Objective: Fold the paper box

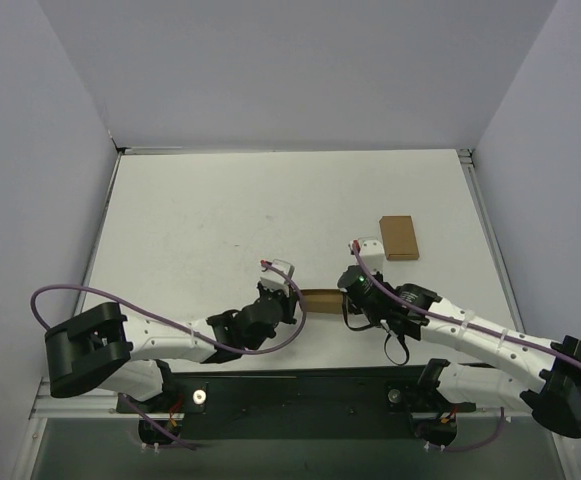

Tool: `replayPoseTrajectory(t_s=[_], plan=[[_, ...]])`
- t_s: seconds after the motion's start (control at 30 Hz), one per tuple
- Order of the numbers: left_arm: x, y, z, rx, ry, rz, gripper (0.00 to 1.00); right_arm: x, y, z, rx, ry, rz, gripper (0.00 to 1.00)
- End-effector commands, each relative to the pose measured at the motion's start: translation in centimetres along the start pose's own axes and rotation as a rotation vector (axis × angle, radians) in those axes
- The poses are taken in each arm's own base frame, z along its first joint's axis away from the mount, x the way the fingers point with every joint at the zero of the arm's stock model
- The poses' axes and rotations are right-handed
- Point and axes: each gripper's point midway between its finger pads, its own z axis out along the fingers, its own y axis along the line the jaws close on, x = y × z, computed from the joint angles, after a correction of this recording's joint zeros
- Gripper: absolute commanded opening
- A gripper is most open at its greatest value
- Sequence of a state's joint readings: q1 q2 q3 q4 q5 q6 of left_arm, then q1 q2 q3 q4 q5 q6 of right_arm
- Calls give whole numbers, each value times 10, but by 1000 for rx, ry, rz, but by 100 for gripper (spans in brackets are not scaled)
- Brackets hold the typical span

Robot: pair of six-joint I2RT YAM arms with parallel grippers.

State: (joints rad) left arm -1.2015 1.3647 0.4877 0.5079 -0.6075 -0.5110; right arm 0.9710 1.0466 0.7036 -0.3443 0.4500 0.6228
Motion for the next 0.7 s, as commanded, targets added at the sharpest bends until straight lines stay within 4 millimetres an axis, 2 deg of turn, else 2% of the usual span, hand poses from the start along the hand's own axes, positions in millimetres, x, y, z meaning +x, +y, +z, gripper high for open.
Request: replayPoseTrajectory(t_s=[0.0, 0.23, 0.67], plan=[[69, 19, -15, -6, 229, 163, 0, -17, 12, -2, -33, -2, 88, 0], [67, 15, -15, -3, 224, 179, 0, -10, 15, 3, -35, 37, 97, 0], [71, 17, -13, -11, 223, 183, 0, 18, 0, 14, 14, 62, 97, 0]])
